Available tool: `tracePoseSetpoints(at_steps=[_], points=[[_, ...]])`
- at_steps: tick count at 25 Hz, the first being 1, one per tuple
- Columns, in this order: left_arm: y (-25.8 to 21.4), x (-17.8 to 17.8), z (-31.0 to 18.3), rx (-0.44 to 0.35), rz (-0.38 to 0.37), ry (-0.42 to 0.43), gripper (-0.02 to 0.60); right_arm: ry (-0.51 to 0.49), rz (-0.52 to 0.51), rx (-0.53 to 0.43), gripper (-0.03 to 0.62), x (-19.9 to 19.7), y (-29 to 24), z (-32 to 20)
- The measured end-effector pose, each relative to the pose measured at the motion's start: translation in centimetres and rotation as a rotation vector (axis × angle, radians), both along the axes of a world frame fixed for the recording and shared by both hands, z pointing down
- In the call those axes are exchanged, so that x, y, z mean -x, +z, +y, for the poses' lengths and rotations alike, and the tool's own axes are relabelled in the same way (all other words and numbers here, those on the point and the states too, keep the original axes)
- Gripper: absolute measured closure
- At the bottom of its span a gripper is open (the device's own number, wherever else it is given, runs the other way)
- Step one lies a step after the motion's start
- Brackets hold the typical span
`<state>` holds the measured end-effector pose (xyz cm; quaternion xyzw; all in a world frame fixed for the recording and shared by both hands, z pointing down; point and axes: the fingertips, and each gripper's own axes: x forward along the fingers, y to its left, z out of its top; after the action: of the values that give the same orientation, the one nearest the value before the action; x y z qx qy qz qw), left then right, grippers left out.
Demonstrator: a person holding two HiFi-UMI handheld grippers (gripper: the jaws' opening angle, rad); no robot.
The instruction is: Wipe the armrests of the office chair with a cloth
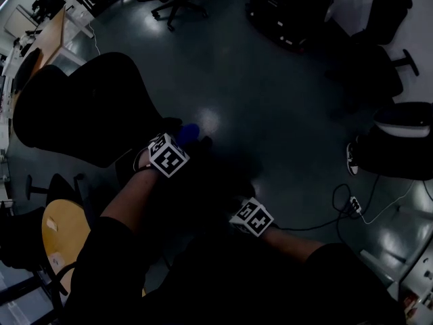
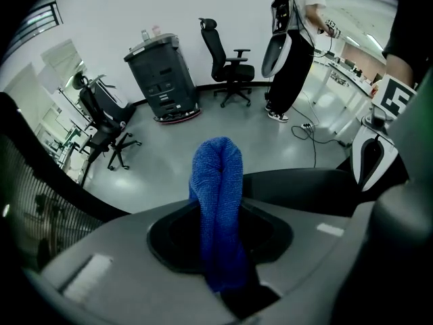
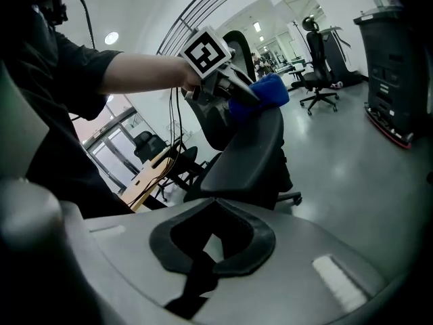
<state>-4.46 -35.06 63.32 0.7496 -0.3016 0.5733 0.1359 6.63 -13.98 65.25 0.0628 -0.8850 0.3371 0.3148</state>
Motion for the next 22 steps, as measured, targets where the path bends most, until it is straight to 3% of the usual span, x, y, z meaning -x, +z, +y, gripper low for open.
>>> tracePoseSetpoints(at_steps=[14, 22], points=[[-0.7, -5.7, 8.7, 0.019, 0.067, 0.172, 0.459, 0.074, 0.017, 0.002, 0.591, -0.2, 0.3, 0.2], [-1.8, -9.2, 15.3, 0.075, 0.192, 0.171, 0.459, 0.162, 0.016, 0.019, 0.591, -0.3, 0.3, 0.0]])
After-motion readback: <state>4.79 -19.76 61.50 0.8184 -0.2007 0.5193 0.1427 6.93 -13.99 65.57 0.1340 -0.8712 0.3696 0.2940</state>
